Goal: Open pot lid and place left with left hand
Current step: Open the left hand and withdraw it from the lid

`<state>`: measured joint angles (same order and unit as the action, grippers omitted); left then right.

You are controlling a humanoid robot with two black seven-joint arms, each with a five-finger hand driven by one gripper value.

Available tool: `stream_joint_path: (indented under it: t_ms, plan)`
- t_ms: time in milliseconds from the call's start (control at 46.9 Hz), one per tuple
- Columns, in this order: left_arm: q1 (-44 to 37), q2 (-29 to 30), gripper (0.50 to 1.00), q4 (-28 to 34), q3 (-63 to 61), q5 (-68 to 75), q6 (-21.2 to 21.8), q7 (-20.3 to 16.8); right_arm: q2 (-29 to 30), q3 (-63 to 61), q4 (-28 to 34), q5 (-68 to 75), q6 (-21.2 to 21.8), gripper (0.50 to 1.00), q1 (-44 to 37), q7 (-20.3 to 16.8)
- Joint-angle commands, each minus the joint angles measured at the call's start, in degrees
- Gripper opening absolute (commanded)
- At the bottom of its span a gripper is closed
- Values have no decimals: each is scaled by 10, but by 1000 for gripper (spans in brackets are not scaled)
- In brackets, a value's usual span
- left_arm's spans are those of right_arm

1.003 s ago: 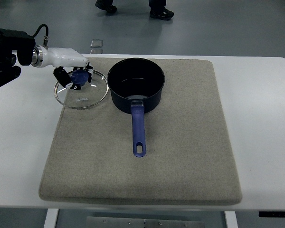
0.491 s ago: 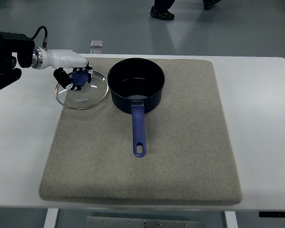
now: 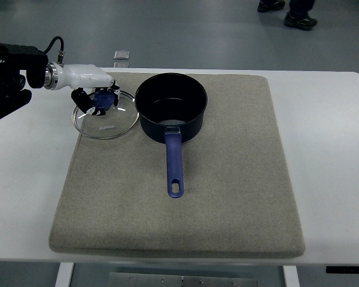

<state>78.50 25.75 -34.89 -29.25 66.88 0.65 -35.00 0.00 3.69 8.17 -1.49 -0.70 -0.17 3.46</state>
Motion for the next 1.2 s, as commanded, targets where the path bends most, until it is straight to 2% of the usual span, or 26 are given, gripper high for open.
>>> stream_joint_path:
  t_ms: [0,64,128,192,277,406,790,1174]
  plan:
    - [0,0,500,0,0,-1,2,0,0,0,-1,0,0,917,0,0]
    - [-1,0,501,-1,1,-1,2,0,0,0,0,0,0,917,0,0]
    - [-1,0,582,0,1,-1,2,0,0,0,0,0,0,917,0,0]
    - [-1,0,698,0,2,-1,3,0,0,0,0,0,0,917,0,0]
    - [-1,0,758,0,2,-2,3,0,0,0,0,0,0,917,0,0]
    - [-1,1,880,0,2,-17,3,0,0,0,0,0,0,917,0,1]
    - [3,3,885,-2,8,-33,12,0,0,0,0,0,0,917,0,0]
    - [9,53,885,-6,110,-47,8,0,0,0,0,0,0,917,0,1]
